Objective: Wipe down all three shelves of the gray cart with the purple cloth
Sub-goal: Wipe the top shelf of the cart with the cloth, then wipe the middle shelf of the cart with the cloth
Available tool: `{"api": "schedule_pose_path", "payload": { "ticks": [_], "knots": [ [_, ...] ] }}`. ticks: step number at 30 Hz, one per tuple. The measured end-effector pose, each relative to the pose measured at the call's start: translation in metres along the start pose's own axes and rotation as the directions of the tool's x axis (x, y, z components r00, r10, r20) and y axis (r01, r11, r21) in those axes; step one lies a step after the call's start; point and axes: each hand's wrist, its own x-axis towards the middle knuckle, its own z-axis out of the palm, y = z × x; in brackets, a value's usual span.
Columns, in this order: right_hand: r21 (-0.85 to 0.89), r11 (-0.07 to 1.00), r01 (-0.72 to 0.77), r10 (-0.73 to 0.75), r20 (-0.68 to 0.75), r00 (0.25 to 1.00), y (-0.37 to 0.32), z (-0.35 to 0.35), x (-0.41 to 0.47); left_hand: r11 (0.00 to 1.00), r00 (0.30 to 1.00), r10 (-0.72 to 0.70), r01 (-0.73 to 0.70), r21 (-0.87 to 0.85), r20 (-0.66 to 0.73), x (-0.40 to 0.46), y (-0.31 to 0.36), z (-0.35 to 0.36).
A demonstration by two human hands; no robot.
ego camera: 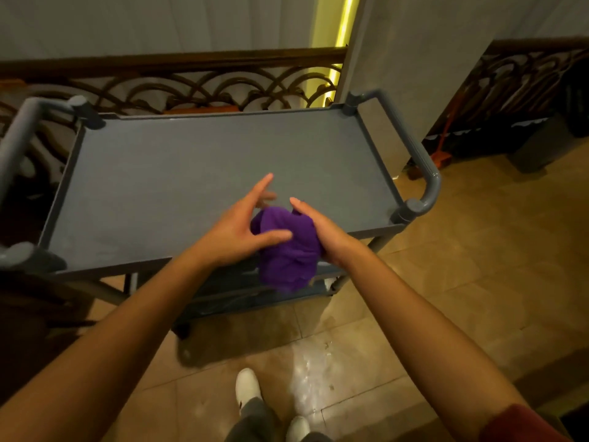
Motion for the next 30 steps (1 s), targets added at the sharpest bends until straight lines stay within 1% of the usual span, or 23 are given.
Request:
{"api": "schedule_pose_path", "payload": {
  "ticks": [3, 4, 5, 6, 8, 10, 12, 13, 15, 16, 18, 19, 21, 23, 24, 25, 27, 29, 30],
  "knots": [
    [-0.13, 0.99, -0.048, 0.065, 0.13, 0.989, 0.027, -0.018, -0.024, 0.976, 0.997, 0.029, -0.044, 0.213, 0.073, -0.02, 0.012, 0.043],
    [-0.15, 0.987, -0.056, 0.076, 0.131, 0.989, 0.037, -0.025, -0.03, 0.967, 0.995, 0.018, -0.042, 0.252, 0.096, -0.026, 0.013, 0.055],
    [-0.132, 0.989, -0.066, 0.083, 0.124, 0.989, 0.047, -0.033, -0.034, 0.971, 0.994, -0.009, -0.019, 0.239, 0.112, -0.031, 0.012, 0.065],
    [-0.081, 0.995, -0.063, 0.073, 0.12, 0.99, 0.058, -0.044, -0.038, 0.984, 0.993, -0.044, 0.023, 0.178, 0.113, -0.036, 0.011, 0.076],
    [0.09, 0.995, -0.031, 0.018, 0.14, 0.99, 0.08, -0.066, -0.046, 0.989, 0.991, -0.121, 0.126, -0.078, 0.059, -0.043, 0.008, 0.095],
    [0.246, 0.969, -0.011, -0.033, 0.173, 0.984, 0.1, -0.084, -0.051, 0.92, 0.976, -0.215, 0.196, -0.339, -0.022, -0.045, 0.005, 0.11],
    [0.289, 0.957, -0.02, -0.029, 0.163, 0.986, 0.115, -0.095, -0.056, 0.834, 0.946, -0.316, 0.24, -0.496, -0.075, -0.047, 0.005, 0.126],
    [0.277, 0.961, -0.026, -0.011, 0.132, 0.991, 0.121, -0.099, -0.057, 0.804, 0.934, -0.349, 0.252, -0.538, -0.083, -0.047, 0.005, 0.133],
    [0.276, 0.96, -0.047, 0.022, 0.09, 0.996, 0.131, -0.104, -0.059, 0.775, 0.926, -0.371, 0.269, -0.572, -0.067, -0.045, 0.002, 0.146],
    [0.308, 0.949, -0.058, 0.036, 0.077, 0.996, 0.135, -0.105, -0.058, 0.769, 0.926, -0.371, 0.268, -0.581, -0.065, -0.043, 0.0, 0.149],
    [0.432, 0.9, -0.065, 0.041, 0.066, 0.997, 0.14, -0.105, -0.054, 0.747, 0.921, -0.379, 0.247, -0.617, -0.09, -0.036, -0.005, 0.146],
    [0.492, 0.869, -0.057, 0.02, 0.08, 0.997, 0.14, -0.105, -0.051, 0.73, 0.916, -0.387, 0.237, -0.641, -0.102, -0.031, -0.009, 0.141],
    [0.559, 0.829, -0.026, -0.048, 0.117, 0.992, 0.135, -0.102, -0.047, 0.67, 0.903, -0.417, 0.227, -0.706, -0.106, -0.018, -0.013, 0.129],
    [0.556, 0.831, 0.021, -0.085, 0.088, 0.993, 0.126, -0.094, -0.037, 0.602, 0.891, -0.444, 0.222, -0.767, -0.091, -0.006, -0.022, 0.114],
    [0.521, 0.851, 0.06, -0.107, 0.06, 0.992, 0.119, -0.086, -0.032, 0.607, 0.892, -0.441, 0.215, -0.765, -0.099, 0.0, -0.026, 0.107],
    [0.47, 0.876, 0.109, -0.138, 0.028, 0.99, 0.111, -0.076, -0.025, 0.647, 0.898, -0.421, 0.201, -0.735, -0.125, 0.004, -0.031, 0.1],
    [0.392, 0.905, 0.168, -0.162, -0.048, 0.986, 0.098, -0.056, -0.01, 0.761, 0.91, -0.381, 0.207, -0.615, -0.165, 0.009, -0.04, 0.087],
    [0.347, 0.922, 0.173, -0.133, -0.136, 0.982, 0.088, -0.043, 0.001, 0.839, 0.914, -0.364, 0.24, -0.488, -0.178, 0.009, -0.05, 0.072],
    [0.328, 0.93, 0.163, -0.11, -0.174, 0.979, 0.083, -0.037, 0.008, 0.853, 0.92, -0.354, 0.243, -0.463, -0.17, 0.01, -0.058, 0.06]
  ]
}}
